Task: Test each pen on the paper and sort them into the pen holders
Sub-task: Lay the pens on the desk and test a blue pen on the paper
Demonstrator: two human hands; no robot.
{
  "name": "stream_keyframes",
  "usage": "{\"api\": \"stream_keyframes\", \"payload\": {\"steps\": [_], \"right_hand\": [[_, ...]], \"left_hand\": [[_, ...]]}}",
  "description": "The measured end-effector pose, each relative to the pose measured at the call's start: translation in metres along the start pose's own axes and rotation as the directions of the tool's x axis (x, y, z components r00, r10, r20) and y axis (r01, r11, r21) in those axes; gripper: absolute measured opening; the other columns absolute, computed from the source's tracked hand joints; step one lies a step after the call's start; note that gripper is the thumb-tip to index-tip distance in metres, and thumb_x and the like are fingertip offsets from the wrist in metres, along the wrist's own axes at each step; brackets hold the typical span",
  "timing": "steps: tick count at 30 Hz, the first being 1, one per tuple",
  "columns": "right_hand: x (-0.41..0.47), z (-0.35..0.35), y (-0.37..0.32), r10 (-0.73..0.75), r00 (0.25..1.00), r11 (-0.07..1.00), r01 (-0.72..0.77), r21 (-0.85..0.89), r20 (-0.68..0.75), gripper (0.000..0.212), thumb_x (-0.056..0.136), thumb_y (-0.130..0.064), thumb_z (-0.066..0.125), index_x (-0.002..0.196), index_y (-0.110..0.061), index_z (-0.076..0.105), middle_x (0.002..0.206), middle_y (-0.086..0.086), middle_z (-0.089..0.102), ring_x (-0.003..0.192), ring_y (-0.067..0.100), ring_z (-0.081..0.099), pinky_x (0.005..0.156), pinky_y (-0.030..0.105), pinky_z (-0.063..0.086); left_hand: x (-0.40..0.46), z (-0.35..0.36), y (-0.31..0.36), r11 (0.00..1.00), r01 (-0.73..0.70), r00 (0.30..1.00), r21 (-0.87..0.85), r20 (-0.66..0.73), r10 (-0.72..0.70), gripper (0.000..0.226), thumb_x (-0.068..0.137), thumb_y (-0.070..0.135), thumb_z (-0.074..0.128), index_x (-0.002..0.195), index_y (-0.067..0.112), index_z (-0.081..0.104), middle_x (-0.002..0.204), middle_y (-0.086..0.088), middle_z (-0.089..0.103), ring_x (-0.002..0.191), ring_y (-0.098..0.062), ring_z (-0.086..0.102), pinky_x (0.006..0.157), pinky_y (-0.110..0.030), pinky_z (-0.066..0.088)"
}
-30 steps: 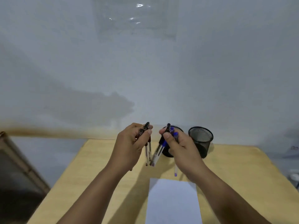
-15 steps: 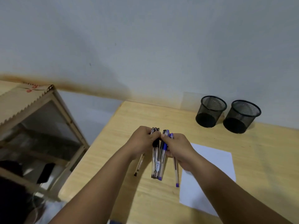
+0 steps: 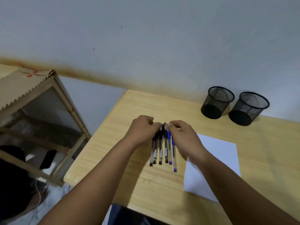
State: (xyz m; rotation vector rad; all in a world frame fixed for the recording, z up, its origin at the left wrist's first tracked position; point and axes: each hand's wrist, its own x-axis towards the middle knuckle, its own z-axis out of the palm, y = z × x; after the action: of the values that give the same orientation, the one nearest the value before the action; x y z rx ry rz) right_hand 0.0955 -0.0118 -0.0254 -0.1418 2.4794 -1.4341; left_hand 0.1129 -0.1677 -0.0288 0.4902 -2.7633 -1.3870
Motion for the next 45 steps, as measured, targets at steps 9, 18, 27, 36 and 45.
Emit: {"api": "stream_keyframes", "payload": {"steps": [9, 18, 27, 36, 45], "right_hand": [[-0.006, -0.014, 0.008, -0.099, 0.994, 0.984, 0.09, -0.152, -0.052, 0.027, 0.094, -0.021, 0.053, 0.117, -0.019, 0.066, 0.113, -0.003, 0.063, 0.092, 0.008, 0.057, 0.068, 0.018, 0.043], [-0.002, -0.012, 0.024, 0.003, 1.0, 0.912, 0.006, -0.411, 0.021, 0.014, 0.076, -0.028, 0.074, 0.089, -0.023, 0.07, 0.092, 0.002, 0.068, 0.077, 0.017, 0.066, 0.071, 0.033, 0.058], [-0.004, -0.009, 0.026, 0.054, 0.998, 0.94, -0.039, -0.339, 0.036, 0.034, 0.07, -0.018, 0.082, 0.083, -0.029, 0.053, 0.093, 0.009, 0.068, 0.064, 0.026, 0.072, 0.061, 0.044, 0.063], [-0.021, -0.033, 0.008, 0.104, 0.992, 0.968, -0.083, -0.235, 0.077, 0.04, 0.067, -0.014, 0.077, 0.094, -0.021, 0.049, 0.081, 0.011, 0.072, 0.055, 0.022, 0.071, 0.061, 0.036, 0.061], [-0.043, -0.092, -0.003, 0.106, 0.98, 0.975, -0.069, -0.209, 0.169, 0.026, 0.071, -0.006, 0.076, 0.093, -0.015, 0.065, 0.075, 0.012, 0.075, 0.061, 0.021, 0.073, 0.069, 0.039, 0.064]], "left_hand": [[-0.004, 0.003, 0.002, 0.997, -0.037, 0.999, 0.069, -0.027, 0.039, 0.014, 0.088, 0.026, 0.067, 0.1, 0.021, 0.073, 0.097, 0.006, 0.07, 0.093, -0.009, 0.063, 0.063, -0.014, 0.041], [-0.009, 0.023, 0.006, 0.981, -0.084, 0.996, 0.174, 0.027, 0.08, 0.018, 0.084, 0.02, 0.071, 0.102, 0.018, 0.076, 0.095, 0.004, 0.072, 0.085, -0.01, 0.065, 0.07, -0.022, 0.049], [-0.015, 0.028, 0.008, 0.961, -0.157, 0.986, 0.227, 0.097, 0.139, 0.024, 0.084, 0.012, 0.068, 0.105, 0.017, 0.075, 0.098, 0.001, 0.074, 0.088, -0.011, 0.066, 0.074, -0.022, 0.05], [-0.019, 0.026, 0.011, 0.913, -0.319, 0.947, 0.252, 0.122, 0.297, 0.023, 0.085, 0.016, 0.067, 0.106, 0.022, 0.074, 0.092, 0.002, 0.067, 0.085, -0.015, 0.062, 0.074, -0.029, 0.05], [-0.013, 0.039, 0.023, 0.751, -0.618, 0.78, 0.232, 0.059, 0.623, 0.038, 0.085, 0.024, 0.075, 0.12, 0.034, 0.067, 0.107, 0.008, 0.058, 0.092, -0.013, 0.053, 0.077, -0.028, 0.044]]}}
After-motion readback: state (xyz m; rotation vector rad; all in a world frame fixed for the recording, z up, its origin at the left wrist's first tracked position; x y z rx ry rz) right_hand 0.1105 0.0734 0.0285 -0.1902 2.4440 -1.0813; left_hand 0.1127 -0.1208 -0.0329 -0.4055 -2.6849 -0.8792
